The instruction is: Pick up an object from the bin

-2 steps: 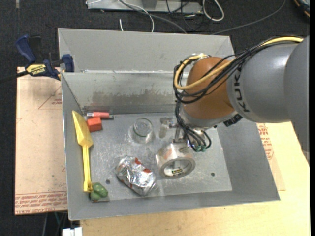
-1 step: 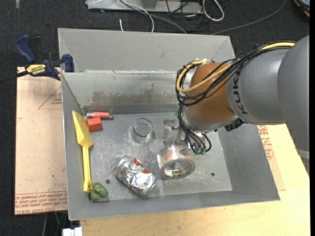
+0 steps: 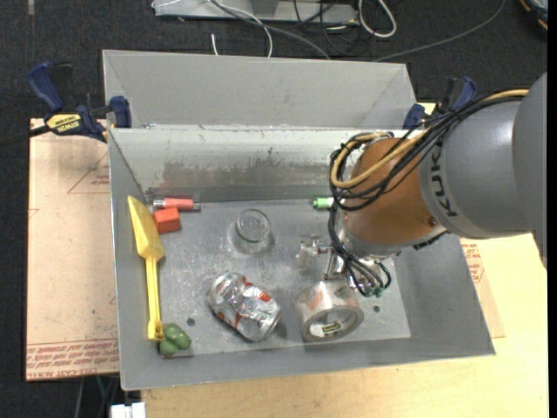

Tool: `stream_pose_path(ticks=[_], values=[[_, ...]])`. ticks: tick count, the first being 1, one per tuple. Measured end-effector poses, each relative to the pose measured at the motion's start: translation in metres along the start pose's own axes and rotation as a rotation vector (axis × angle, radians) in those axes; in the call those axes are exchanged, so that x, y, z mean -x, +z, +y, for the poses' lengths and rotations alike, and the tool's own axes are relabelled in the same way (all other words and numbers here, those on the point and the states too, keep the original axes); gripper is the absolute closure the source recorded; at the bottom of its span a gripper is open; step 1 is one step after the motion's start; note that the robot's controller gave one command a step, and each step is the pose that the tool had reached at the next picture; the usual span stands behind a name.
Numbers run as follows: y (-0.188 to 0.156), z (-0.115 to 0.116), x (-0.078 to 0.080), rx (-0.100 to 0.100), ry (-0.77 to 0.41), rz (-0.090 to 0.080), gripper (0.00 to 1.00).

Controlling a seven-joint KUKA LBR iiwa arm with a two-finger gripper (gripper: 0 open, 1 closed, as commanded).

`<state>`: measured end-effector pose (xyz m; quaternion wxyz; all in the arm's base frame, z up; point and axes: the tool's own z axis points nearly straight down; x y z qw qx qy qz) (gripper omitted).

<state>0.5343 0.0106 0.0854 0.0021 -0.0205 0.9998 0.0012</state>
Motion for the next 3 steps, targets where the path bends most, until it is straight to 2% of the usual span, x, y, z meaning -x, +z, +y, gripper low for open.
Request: stream_pose_path(ticks=[1,2,3], values=[[0.006,0.0,0.03,0.001,-0.231,-0.003,0.0],[0.011,0.031,0.028,0.001,-0.004,0.004,0.0],[0.016,0.082,0.044,0.0,-0.145,-0.008,0.0]])
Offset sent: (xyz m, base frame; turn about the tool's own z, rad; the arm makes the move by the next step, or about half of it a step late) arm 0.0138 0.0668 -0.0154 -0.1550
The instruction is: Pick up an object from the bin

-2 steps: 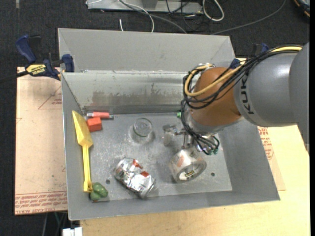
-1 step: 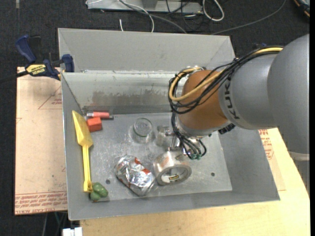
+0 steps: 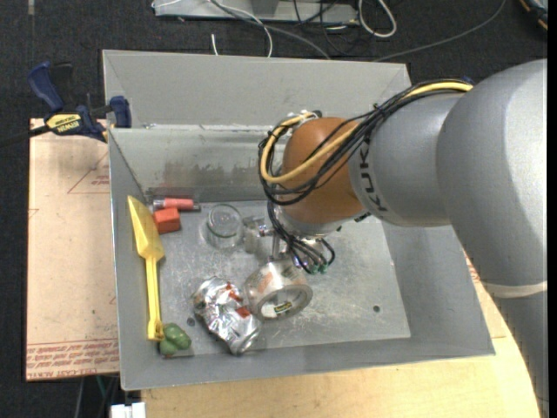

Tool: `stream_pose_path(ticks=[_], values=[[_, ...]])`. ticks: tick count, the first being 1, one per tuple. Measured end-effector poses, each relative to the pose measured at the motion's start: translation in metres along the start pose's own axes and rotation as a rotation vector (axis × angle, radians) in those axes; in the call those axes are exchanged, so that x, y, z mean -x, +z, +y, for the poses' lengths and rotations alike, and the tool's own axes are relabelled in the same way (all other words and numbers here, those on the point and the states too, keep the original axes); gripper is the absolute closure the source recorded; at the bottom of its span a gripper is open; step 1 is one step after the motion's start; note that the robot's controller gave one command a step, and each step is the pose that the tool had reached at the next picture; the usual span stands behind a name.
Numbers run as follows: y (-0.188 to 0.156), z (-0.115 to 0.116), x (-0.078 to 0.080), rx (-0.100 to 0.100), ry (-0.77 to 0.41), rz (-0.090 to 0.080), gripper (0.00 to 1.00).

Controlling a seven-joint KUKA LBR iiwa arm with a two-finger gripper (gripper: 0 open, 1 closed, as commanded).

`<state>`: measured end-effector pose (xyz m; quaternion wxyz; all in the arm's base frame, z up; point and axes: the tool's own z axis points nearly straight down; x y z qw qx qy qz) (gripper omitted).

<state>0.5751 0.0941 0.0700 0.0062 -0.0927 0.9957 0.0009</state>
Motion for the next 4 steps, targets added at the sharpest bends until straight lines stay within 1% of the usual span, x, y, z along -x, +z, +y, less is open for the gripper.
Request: stream_pose_path(ticks=[1,2,3,4], values=[[0.0,-0.063,-0.031,0.001,0.318,0.007,0.0],[0.0,-0.047,0.001,0.0,0.331,0.003,0.0],[0.0,-0.031,0.007,0.005,0.419,0.005,0.0],[0.001,-0.057,-0.006,0.006,0.563,0.0,0.0]])
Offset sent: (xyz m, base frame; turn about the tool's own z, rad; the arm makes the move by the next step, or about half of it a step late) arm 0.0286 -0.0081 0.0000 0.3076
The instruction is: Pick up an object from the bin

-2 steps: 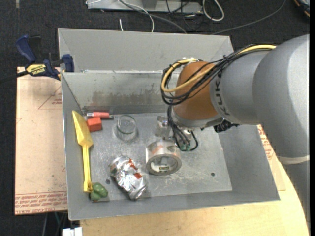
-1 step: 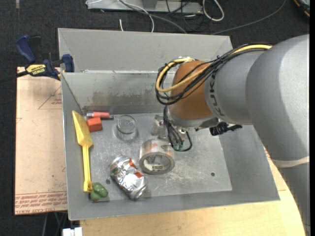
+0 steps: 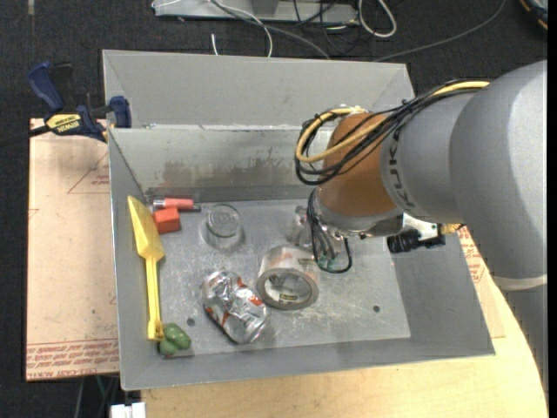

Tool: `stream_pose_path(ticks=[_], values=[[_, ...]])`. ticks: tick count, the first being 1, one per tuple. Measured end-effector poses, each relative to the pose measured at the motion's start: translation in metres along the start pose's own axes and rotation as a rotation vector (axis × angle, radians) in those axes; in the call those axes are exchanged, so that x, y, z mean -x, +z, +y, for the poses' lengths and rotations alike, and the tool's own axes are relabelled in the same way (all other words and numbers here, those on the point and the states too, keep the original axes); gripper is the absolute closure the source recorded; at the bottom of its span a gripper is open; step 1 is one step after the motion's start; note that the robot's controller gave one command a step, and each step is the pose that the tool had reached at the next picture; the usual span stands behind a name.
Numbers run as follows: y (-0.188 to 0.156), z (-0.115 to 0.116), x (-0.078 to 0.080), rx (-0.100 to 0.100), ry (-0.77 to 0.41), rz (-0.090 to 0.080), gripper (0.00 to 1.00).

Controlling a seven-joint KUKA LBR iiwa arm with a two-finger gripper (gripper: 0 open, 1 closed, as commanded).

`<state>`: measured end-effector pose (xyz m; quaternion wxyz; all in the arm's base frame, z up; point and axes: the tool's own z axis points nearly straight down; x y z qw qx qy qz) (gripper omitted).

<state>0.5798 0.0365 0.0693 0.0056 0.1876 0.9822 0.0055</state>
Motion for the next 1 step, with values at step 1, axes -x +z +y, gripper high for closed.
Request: stream_pose_path(ticks=[1], values=[[-0.0018,-0.0374,-0.0005,-0.001,-0.27,0.002,1.0]])
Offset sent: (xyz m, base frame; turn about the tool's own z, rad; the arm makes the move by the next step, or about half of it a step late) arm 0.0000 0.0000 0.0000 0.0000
